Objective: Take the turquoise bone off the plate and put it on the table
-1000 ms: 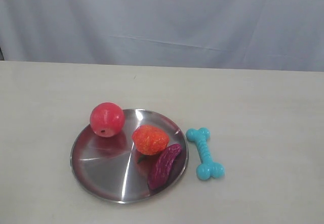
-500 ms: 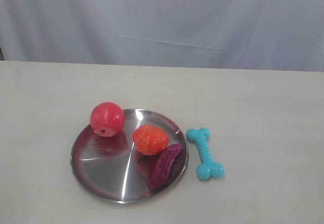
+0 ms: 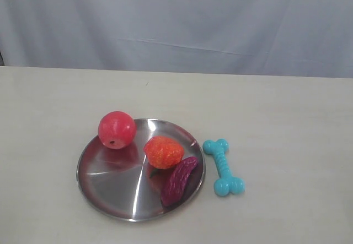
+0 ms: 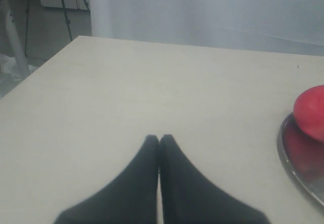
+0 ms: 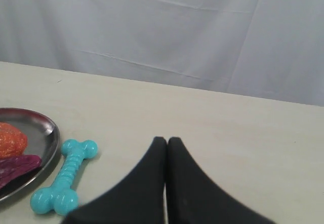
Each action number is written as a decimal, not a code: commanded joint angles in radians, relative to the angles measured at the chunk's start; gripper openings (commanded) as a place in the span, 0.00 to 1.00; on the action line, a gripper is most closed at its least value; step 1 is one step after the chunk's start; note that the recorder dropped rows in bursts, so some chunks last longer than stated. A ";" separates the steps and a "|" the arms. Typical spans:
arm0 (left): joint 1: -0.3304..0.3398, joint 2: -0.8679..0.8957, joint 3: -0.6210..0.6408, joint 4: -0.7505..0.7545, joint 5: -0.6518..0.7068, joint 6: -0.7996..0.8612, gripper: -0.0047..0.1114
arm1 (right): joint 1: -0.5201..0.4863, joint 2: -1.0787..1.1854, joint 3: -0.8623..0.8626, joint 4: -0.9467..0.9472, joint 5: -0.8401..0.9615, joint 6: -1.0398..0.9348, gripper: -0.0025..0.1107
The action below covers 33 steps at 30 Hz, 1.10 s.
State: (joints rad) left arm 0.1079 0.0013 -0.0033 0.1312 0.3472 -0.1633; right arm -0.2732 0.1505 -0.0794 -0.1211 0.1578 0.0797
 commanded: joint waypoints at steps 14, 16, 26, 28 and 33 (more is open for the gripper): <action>-0.007 -0.001 0.003 0.000 -0.001 -0.002 0.04 | -0.006 -0.006 0.079 0.142 -0.089 -0.110 0.03; -0.007 -0.001 0.003 0.000 -0.001 -0.002 0.04 | -0.006 -0.006 0.079 0.142 -0.080 -0.110 0.03; -0.007 -0.001 0.003 0.000 -0.001 -0.002 0.04 | -0.006 -0.006 0.079 0.121 0.098 -0.035 0.03; -0.007 -0.001 0.003 0.000 -0.001 -0.002 0.04 | -0.006 -0.006 0.079 0.121 0.104 -0.012 0.03; -0.007 -0.001 0.003 0.000 -0.001 -0.002 0.04 | -0.006 -0.006 0.079 0.121 0.104 -0.017 0.03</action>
State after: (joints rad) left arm 0.1079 0.0013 -0.0033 0.1312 0.3472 -0.1633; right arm -0.2732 0.1490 -0.0027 0.0077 0.2601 0.0568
